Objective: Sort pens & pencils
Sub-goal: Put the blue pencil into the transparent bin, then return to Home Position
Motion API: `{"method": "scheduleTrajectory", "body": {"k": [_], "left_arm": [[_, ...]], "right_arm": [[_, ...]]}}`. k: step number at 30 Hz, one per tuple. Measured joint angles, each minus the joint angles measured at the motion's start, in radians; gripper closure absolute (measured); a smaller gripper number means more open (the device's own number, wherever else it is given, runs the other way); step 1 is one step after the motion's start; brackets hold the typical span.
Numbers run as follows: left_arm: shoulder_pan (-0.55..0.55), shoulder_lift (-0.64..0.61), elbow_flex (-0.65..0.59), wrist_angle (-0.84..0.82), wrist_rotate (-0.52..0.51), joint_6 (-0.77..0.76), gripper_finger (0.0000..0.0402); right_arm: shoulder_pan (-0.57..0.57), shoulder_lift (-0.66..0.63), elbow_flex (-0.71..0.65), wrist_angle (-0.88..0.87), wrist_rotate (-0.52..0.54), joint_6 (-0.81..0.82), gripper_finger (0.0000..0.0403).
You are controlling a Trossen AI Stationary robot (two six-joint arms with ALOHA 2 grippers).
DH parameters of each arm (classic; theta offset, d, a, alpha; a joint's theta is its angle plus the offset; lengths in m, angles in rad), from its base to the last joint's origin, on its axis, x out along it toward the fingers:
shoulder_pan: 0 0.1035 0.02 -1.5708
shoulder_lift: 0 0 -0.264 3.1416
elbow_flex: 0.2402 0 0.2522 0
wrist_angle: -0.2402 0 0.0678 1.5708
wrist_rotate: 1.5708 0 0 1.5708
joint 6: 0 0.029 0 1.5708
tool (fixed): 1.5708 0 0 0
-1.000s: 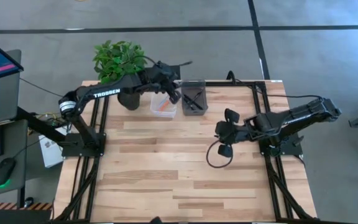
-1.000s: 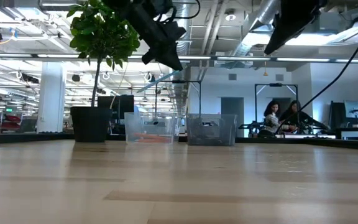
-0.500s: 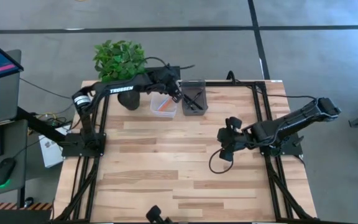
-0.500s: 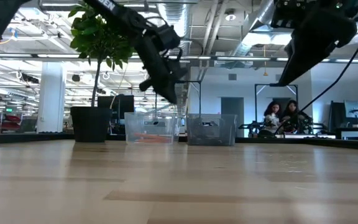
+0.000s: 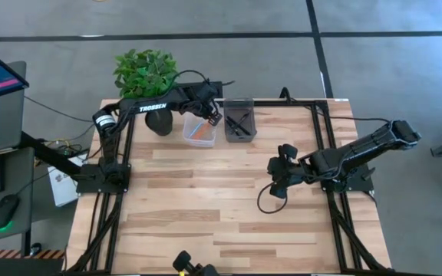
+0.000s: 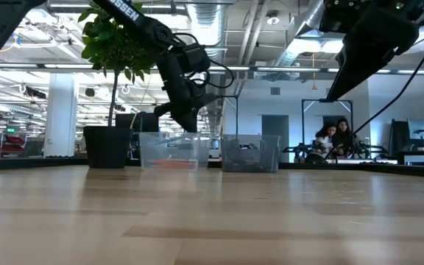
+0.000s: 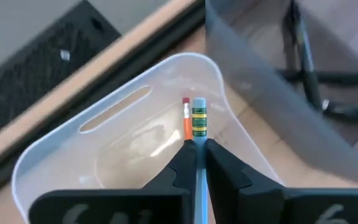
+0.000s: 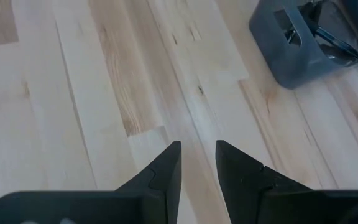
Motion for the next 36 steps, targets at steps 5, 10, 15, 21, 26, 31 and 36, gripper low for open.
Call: {"method": "scheduleTrajectory", "body": {"k": [5,10,15,21,26,31,36], "left_arm": [[0.0,0.012,0.0,-0.046,0.017,-0.012,0.0364],[-0.004,0.024,-0.001,-0.049,0.013,-0.045,0.0348],[-0.019,0.011,-0.001,-0.022,0.011,0.015,0.0346],[-0.083,-0.095,0.057,-0.003,0.013,0.113,0.0345],[-0.178,-0.252,0.069,0.013,0.009,0.2,0.0345],[-0.308,-0.433,0.008,0.036,-0.105,0.239,0.0345],[-0.426,-0.656,-0.14,0.069,-0.239,0.225,0.0345]], "right_arm": [[0.0,0.0,0.0,0.003,0.0,0.0,0.028],[0.0,0.0,0.0,0.003,-0.001,0.0,0.028],[0.0,0.0,0.0,0.003,-0.001,0.001,0.028],[0.0,-0.024,-0.001,0.017,0.062,0.0,0.028],[0.0,-0.102,-0.001,0.043,0.184,-0.042,0.028],[0.0,-0.204,-0.001,0.129,0.22,-0.194,0.028],[0.0,-0.322,-0.001,0.168,0.236,-0.306,0.028]]}}
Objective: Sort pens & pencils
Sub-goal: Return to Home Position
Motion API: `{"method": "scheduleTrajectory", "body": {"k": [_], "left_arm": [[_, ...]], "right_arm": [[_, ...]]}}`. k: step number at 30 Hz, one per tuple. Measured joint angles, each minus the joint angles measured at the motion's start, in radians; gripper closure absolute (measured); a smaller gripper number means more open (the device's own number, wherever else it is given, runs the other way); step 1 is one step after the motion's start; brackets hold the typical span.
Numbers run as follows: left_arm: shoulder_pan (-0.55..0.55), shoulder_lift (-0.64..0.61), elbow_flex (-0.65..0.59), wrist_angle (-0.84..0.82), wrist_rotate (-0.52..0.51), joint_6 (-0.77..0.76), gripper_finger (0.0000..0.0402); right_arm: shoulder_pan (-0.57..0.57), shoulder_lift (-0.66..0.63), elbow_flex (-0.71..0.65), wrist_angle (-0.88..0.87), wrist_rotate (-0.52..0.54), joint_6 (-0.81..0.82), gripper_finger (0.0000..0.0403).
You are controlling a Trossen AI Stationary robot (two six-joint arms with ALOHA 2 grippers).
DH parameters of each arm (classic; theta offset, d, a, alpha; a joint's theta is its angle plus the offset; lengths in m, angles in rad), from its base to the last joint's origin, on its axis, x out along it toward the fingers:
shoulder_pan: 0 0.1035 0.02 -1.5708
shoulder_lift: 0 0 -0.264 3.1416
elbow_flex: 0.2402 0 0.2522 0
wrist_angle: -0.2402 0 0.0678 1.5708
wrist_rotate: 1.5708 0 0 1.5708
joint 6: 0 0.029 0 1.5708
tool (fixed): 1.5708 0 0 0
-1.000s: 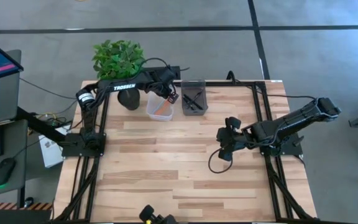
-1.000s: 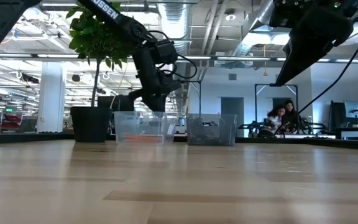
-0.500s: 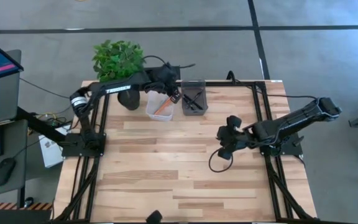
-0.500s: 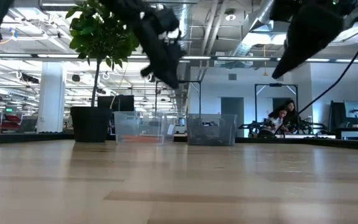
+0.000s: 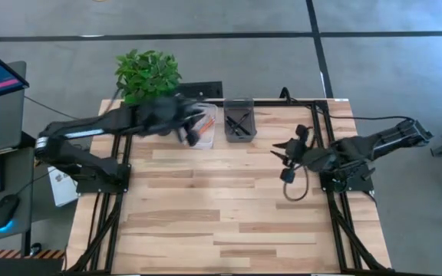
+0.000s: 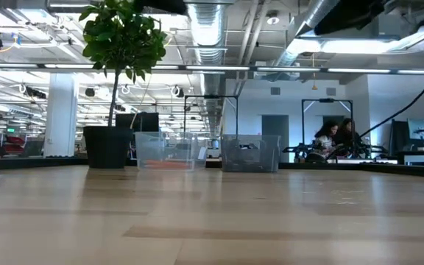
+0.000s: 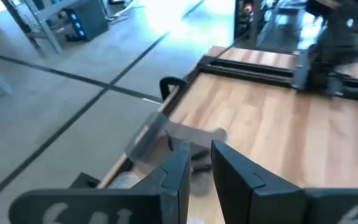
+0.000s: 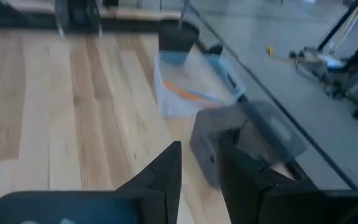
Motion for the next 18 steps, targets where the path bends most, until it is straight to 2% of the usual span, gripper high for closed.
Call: {"method": "scheduleTrajectory", "body": {"k": [4,8,12,18], "left_arm": [[-0.099,-0.206,-0.216,0.054,-0.049,-0.052,0.0345],[-0.202,-0.433,-0.485,0.201,-0.105,-0.06,0.0345],[-0.274,-0.632,-0.722,0.315,-0.082,-0.028,0.0345],[-0.318,-0.87,-0.968,0.398,-0.092,-0.016,0.0345]], "right_arm": [[0.0,-0.114,-0.049,0.064,0.001,-0.074,0.028],[-0.002,-0.253,-0.161,0.156,0.0,-0.124,0.028],[0.0,-0.392,-0.298,0.229,-0.004,-0.163,0.028],[-0.002,-0.604,-0.471,0.324,-0.005,-0.191,0.028]]}}
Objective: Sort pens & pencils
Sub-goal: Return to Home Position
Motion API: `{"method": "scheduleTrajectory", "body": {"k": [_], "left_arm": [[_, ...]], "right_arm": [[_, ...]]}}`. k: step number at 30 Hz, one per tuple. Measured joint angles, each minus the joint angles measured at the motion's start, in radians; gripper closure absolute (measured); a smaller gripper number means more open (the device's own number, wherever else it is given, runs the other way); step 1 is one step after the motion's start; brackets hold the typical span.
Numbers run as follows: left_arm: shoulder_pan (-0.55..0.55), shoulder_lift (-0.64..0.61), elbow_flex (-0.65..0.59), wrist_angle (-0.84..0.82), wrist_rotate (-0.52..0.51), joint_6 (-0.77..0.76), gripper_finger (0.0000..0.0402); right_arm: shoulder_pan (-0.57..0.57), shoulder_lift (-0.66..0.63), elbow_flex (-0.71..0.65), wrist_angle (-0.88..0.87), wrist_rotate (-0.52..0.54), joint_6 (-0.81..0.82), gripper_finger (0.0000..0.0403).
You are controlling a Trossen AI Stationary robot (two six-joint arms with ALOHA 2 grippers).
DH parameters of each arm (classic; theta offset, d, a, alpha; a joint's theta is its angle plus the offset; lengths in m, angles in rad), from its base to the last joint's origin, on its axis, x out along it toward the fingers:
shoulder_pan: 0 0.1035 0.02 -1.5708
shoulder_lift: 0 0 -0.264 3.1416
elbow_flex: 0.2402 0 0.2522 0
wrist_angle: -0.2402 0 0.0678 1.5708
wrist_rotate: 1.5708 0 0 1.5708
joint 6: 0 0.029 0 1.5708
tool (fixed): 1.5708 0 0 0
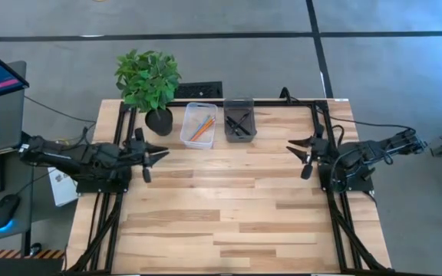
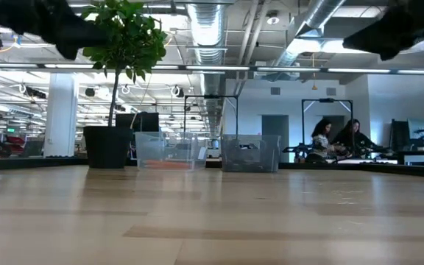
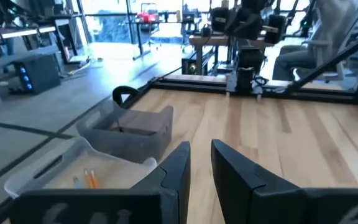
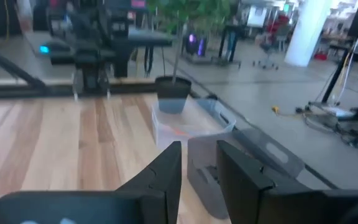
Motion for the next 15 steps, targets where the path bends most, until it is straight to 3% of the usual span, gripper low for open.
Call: {"method": "scheduleTrajectory", "body": {"k": [10,15], "left_arm": [[-0.006,-0.271,-0.178,0.0,0.035,0.037,0.0345],[-0.006,-0.359,-0.218,0.001,0.047,0.073,0.0345]], "right_arm": [[0.0,-0.298,-0.186,0.068,0.0,-0.037,0.028],[0.0,-0.294,-0.209,0.092,-0.01,-0.036,0.028]]}}
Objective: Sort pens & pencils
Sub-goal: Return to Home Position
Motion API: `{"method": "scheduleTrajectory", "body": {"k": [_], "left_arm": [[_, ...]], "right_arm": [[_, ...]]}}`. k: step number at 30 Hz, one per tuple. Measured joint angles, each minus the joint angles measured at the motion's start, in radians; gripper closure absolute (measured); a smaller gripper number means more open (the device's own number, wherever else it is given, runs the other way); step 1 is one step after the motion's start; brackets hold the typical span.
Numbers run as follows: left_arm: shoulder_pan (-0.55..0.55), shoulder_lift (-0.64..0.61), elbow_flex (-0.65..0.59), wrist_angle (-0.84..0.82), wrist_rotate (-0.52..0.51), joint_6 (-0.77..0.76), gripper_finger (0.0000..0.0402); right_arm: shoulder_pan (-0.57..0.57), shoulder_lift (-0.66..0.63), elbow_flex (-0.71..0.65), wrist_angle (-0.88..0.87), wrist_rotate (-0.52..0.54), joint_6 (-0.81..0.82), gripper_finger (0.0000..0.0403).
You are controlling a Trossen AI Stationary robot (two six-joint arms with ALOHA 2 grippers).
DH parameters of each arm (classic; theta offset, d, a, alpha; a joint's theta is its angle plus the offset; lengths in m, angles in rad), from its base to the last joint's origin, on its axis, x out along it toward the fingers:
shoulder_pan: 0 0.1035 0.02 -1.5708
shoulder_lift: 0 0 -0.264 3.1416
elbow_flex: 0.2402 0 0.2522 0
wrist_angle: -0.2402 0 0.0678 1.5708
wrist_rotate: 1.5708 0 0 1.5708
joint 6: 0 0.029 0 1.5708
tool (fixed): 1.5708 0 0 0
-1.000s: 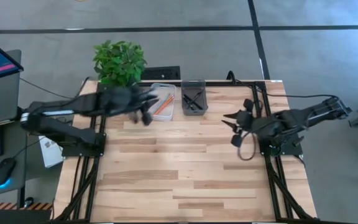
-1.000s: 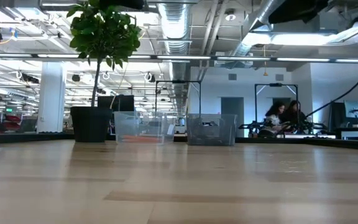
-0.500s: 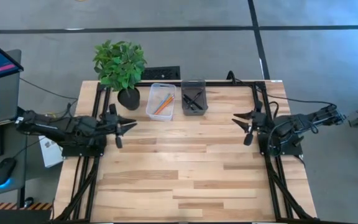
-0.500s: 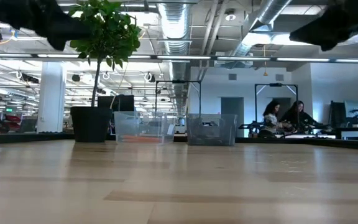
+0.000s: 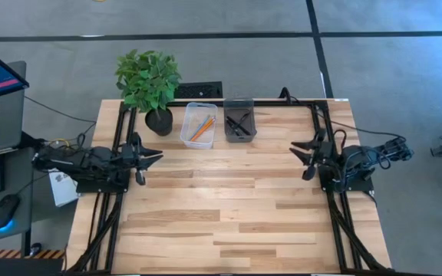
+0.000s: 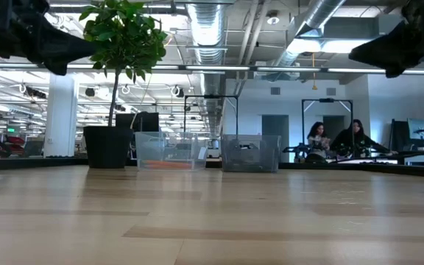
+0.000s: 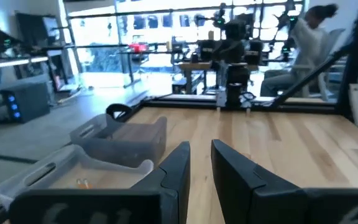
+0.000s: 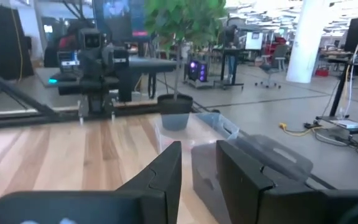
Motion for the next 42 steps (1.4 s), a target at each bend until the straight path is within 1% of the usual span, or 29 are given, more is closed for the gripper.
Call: {"method": "scheduleTrajectory", "body": {"k": [4,10,13,15,22,27,42], "left_arm": [[0.0,-0.034,-0.026,-0.005,0.052,0.0,0.0345],[0.0,-0.029,-0.089,0.038,0.069,-0.024,0.0345],[0.0,-0.023,-0.095,0.066,0.137,0.0,0.0345],[0.0,-0.028,-0.096,0.061,0.156,0.012,0.0345],[0.0,-0.022,-0.093,0.042,0.168,-0.026,0.0345],[0.0,-0.022,-0.093,0.04,0.169,-0.011,0.0345],[0.0,-0.022,-0.093,0.036,0.169,-0.036,0.0345]], "right_arm": [[0.0,0.002,-0.001,-0.001,-0.016,0.0,0.028],[0.0,-0.007,-0.022,0.001,-0.017,0.008,0.028],[-0.001,-0.007,-0.055,0.0,-0.01,0.008,0.028],[-0.001,-0.006,-0.07,-0.014,0.002,0.016,0.028],[-0.008,-0.002,-0.077,-0.025,0.014,0.138,0.028],[-0.008,-0.002,-0.077,-0.025,0.014,0.14,0.028],[-0.008,-0.002,-0.077,-0.027,0.013,0.14,0.028]]}}
